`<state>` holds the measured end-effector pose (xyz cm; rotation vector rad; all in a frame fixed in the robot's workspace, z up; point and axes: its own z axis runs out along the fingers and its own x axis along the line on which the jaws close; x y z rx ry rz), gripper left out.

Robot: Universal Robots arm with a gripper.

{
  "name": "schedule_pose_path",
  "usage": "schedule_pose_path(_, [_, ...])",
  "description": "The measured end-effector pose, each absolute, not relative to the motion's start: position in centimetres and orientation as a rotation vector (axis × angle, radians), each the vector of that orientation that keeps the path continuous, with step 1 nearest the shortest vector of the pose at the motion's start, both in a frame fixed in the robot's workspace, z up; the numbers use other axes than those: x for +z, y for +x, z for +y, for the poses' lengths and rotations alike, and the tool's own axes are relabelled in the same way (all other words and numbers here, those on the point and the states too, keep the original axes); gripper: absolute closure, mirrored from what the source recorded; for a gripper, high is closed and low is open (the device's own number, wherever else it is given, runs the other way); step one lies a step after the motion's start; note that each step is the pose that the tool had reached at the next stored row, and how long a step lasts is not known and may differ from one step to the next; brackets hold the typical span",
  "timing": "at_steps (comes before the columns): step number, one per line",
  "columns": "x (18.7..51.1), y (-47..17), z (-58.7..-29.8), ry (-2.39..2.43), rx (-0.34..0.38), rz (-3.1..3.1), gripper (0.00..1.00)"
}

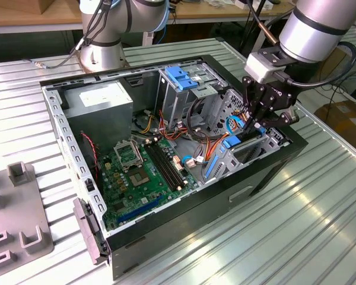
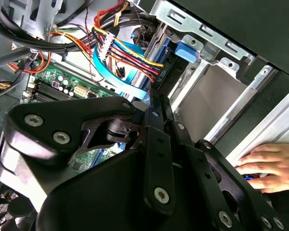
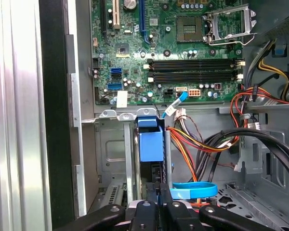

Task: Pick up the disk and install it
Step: 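Insert the second disk wire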

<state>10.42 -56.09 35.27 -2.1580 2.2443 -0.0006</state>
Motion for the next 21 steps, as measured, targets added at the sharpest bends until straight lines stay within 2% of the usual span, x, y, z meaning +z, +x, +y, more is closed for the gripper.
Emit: schedule_pose_path(21, [34.52, 10.43, -55.93, -2.147, 0.0, 2.256, 0.84])
